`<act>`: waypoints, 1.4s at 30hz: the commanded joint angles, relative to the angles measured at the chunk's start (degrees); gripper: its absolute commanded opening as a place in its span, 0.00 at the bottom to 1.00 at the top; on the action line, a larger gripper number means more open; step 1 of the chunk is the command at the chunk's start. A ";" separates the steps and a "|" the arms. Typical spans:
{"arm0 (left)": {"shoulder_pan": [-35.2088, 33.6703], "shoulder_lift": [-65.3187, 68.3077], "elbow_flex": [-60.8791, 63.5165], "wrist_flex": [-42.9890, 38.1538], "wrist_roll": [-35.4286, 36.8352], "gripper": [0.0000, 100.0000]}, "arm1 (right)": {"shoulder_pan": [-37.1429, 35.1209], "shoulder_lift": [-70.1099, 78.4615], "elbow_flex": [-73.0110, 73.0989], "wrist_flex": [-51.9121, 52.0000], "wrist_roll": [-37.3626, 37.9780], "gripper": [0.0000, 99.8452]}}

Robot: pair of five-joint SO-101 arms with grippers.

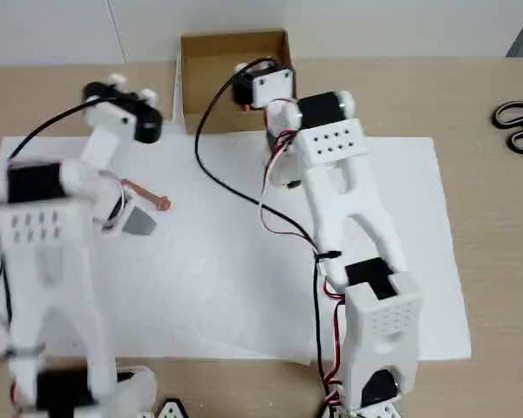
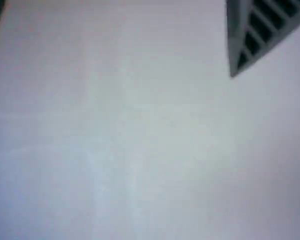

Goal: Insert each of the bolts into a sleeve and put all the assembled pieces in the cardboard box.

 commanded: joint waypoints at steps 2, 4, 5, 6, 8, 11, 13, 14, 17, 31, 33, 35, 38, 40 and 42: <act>-2.20 13.71 -8.04 -3.08 -24.35 0.29 | 2.77 -4.35 -1.14 0.57 0.18 0.00; -3.52 18.99 -10.42 -6.77 -31.47 0.29 | 3.12 -4.62 0.53 0.57 0.18 0.00; -3.78 21.54 -11.38 -9.23 -33.85 0.29 | 3.12 -4.62 1.23 0.57 0.18 0.00; -3.96 24.00 -12.00 -11.78 -35.43 0.29 | 3.12 -4.62 2.11 0.57 0.18 0.00; -4.04 28.57 -12.35 -16.79 -38.15 0.29 | 3.38 -4.53 4.13 0.48 0.18 0.00; -3.69 34.64 -12.44 -23.56 -42.73 0.29 | 4.00 -4.62 6.68 0.40 0.18 0.00; -2.90 37.63 -12.44 -27.78 -44.22 0.29 | 4.26 -4.62 7.47 0.40 0.26 0.00; -2.46 38.68 -12.44 -29.54 -44.48 0.29 | 4.62 -4.62 7.65 0.40 0.26 0.00; -0.62 41.05 -12.44 -33.14 -44.66 0.29 | 5.23 -4.62 7.65 0.40 0.26 0.00; 5.36 48.00 -12.53 -40.26 -44.66 0.21 | 5.23 -4.62 7.65 0.48 2.55 0.00; 6.07 48.97 -12.44 -40.26 -44.66 0.18 | 5.23 -4.62 7.65 0.48 2.55 0.00; 6.51 50.02 -12.44 -40.18 -44.66 0.16 | 5.23 -4.62 7.65 0.48 2.55 0.00; 6.86 50.64 -12.44 -40.35 -44.66 0.13 | 5.23 -4.62 7.65 0.40 2.55 0.00; 7.03 50.64 -12.44 -40.26 -44.66 0.12 | 5.23 -4.62 7.65 0.40 2.55 0.00; 7.03 50.64 -12.44 -40.18 -44.66 0.10 | 5.23 -4.62 7.65 0.31 2.55 0.00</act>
